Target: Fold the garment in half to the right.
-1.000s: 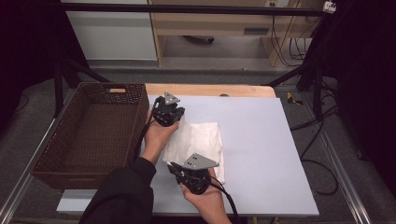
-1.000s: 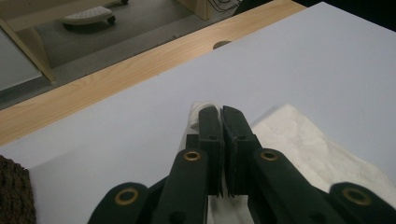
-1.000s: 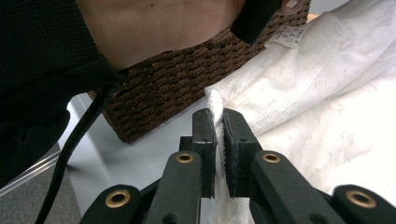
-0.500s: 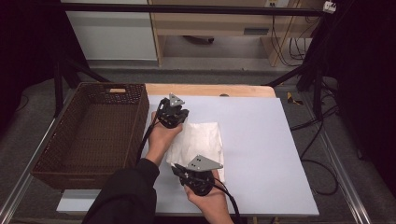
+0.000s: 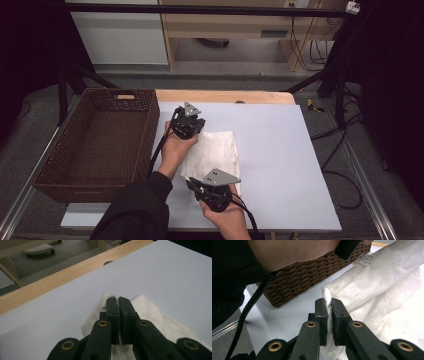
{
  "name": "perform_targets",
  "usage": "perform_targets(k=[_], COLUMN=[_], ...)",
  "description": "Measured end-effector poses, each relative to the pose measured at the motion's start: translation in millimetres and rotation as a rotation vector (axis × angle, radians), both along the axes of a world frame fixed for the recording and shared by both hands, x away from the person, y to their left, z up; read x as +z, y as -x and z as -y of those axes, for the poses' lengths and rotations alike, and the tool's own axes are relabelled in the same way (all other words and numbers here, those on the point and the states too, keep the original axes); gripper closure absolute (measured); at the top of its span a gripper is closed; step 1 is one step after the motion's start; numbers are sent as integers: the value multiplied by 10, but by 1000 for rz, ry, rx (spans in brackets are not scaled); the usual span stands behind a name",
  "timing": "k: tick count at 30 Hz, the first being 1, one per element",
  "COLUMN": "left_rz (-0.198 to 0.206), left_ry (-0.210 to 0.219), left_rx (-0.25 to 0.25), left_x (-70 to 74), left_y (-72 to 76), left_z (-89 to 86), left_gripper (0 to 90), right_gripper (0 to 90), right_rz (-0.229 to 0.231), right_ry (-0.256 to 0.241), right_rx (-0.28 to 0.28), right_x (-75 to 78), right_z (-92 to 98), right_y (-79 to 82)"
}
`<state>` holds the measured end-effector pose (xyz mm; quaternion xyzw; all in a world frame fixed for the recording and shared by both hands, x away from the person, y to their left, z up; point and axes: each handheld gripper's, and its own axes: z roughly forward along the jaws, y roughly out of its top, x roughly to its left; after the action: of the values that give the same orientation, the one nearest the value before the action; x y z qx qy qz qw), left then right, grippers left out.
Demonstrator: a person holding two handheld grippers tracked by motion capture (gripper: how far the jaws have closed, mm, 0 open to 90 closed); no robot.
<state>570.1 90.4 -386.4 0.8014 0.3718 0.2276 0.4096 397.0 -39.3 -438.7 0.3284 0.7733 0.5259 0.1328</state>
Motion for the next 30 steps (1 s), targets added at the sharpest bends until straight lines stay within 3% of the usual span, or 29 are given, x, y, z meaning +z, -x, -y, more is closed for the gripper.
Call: perform_targets(k=[24,30], left_rz=[7,10], left_ry=[51,47], left_rx=[-17,-27], left_x=[33,23], left_y=[-28,-28], left_z=[181,242], left_gripper=[872,872], right_gripper=[845,845], right_rz=[6,-1], right_ry=[3,4], right_rx=[-32,-36], right_x=[27,5], right_z=[274,341], right_y=[27,28])
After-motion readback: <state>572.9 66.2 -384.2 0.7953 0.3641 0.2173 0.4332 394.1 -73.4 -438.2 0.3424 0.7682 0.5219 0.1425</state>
